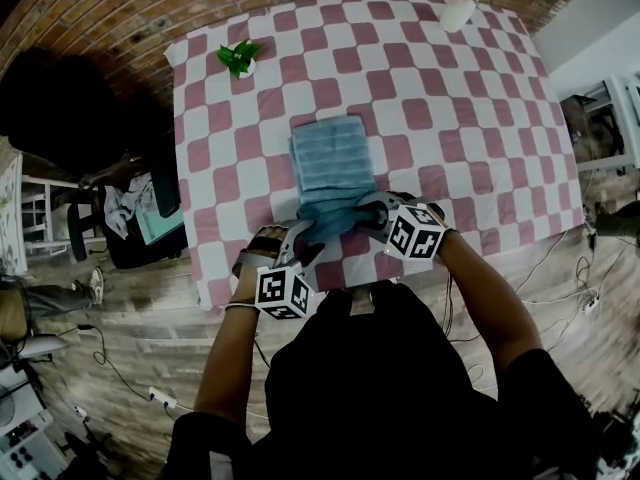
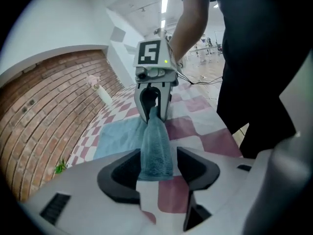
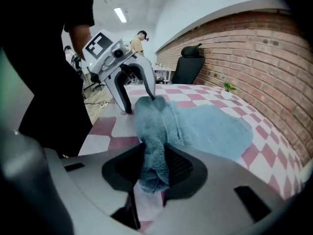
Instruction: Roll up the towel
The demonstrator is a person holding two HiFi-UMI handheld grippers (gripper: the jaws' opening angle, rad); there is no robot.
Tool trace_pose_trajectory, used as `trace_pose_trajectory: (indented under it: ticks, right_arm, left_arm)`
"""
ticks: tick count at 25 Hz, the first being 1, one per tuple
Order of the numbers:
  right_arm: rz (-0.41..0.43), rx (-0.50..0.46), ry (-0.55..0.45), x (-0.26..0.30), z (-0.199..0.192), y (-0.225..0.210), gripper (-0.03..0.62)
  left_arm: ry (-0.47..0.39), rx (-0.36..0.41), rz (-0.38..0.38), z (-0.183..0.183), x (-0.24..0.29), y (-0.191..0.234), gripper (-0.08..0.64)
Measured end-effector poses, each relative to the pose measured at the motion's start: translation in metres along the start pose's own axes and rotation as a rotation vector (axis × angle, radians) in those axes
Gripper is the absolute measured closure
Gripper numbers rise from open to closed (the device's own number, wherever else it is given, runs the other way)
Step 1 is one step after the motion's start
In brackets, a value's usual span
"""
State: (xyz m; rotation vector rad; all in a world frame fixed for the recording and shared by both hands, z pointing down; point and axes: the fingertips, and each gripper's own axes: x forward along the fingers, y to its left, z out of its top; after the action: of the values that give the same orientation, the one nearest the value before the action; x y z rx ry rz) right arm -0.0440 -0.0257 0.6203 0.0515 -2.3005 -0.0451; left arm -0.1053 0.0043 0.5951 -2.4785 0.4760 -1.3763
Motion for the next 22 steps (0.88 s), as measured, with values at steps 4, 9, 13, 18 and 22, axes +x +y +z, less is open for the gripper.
trace_pose_trajectory:
  ticks: [4,9,13,18,22]
  right_arm:
    - [0.078,0.144,-0.03,-0.002,0.0,-0.005,0.488]
    - [0.179,0.215,-0.024,-0.005,0.004,-0.003,0.491]
    - [0.309,0.281,-0.016,-0.012,0.005,0.022,0.488]
    - [0.487,0.307,-0.037,-0.029,0.004,0.079,0.469]
    - [0.291,0.182,-0.094,-0.038,0.005,0.083,0.439]
  left_arm:
    - [0.06,0.015,-0.032,-0.01,0.018,0.004,0.305]
    - [0.059,-0.011,-0.074,-0.011,0.025,0.01,0.444]
    - [0.038,-0.094,-0.188,-0.007,0.017,-0.007,0.468]
    - [-0.002,-0.198,-0.419,0.005,-0.004,-0.052,0.469]
    - [-0.005,-0.284,-0.476,0.004,-0.008,-0.054,0.471]
